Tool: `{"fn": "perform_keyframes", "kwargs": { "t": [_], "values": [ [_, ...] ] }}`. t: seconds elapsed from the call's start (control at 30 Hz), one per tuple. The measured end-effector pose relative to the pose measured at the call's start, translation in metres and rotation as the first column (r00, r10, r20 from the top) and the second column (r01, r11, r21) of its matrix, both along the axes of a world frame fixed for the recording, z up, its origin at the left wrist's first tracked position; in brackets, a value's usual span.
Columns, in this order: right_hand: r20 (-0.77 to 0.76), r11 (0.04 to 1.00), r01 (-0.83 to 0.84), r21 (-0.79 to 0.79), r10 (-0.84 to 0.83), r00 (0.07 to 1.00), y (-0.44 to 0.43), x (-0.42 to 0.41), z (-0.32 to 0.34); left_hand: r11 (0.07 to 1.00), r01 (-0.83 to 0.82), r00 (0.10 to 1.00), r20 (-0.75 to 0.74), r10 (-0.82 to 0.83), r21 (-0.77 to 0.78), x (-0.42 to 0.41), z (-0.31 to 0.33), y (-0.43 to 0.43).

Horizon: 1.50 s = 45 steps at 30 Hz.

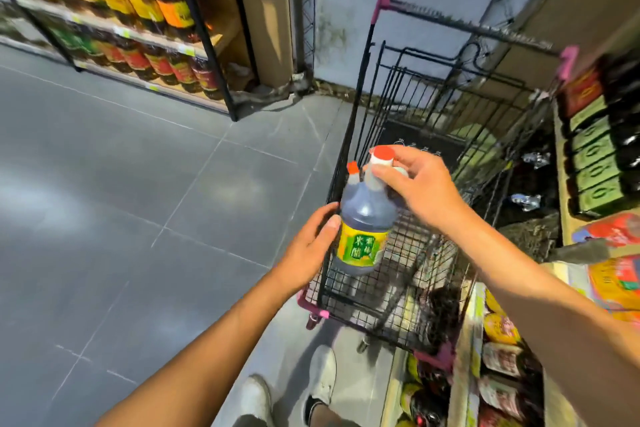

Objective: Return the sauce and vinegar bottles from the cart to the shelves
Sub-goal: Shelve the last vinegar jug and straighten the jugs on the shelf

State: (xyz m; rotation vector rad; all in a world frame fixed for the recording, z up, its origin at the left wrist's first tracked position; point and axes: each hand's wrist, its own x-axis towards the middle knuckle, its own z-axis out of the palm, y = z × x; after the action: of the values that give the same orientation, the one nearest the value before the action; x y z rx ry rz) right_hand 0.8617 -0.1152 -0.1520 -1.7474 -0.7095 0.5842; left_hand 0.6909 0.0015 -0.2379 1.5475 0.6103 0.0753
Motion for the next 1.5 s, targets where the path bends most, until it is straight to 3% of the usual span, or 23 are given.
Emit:
{"fn": "perform_keyframes", "kwargs": {
  "t": [0.07,0.17,0.3,0.6,0.83,1.1,1.3,1.5],
  "values": [
    [0.018,0.999,-0.044,0.005,0.044,0.999,0.011,-0.005,0.022,0.995,-0.003,0.997,0.082,0.011,-0.096,-0.002,0.025,0.005],
    [0.035,0.992,-0.121,0.026,0.12,0.992,0.03,-0.019,0.044,0.995,0.016,0.982,0.187,0.003,-0.103,-0.021,0.047,0.021],
    [0.02,0.968,-0.242,0.068,0.241,0.97,0.07,-0.049,0.062,0.994,-0.027,0.984,0.17,0.045,-0.104,-0.058,0.067,0.041],
    [-0.162,0.824,-0.547,0.144,0.565,0.809,0.176,-0.17,0.076,0.896,-0.433,0.878,0.178,0.444,-0.098,-0.192,0.091,0.071],
    [-0.165,0.688,-0.712,0.141,0.725,0.669,0.224,-0.314,0.093,0.711,-0.697,0.693,0.168,0.701,-0.089,-0.327,0.106,0.059],
    [-0.146,0.473,-0.872,0.126,0.878,0.456,0.223,-0.511,0.11,0.501,-0.861,0.489,0.129,0.863,-0.09,-0.507,0.132,0.007],
    [-0.06,0.242,-0.965,0.105,0.97,0.237,0.193,-0.674,0.116,0.292,-0.955,0.284,0.132,0.95,-0.046,-0.647,0.136,-0.056],
    [-0.005,-0.037,-0.995,0.098,0.999,-0.037,0.143,-0.825,0.116,0.017,-0.998,0.008,0.15,0.989,-0.056,-0.761,0.132,-0.134]
  ]
}}
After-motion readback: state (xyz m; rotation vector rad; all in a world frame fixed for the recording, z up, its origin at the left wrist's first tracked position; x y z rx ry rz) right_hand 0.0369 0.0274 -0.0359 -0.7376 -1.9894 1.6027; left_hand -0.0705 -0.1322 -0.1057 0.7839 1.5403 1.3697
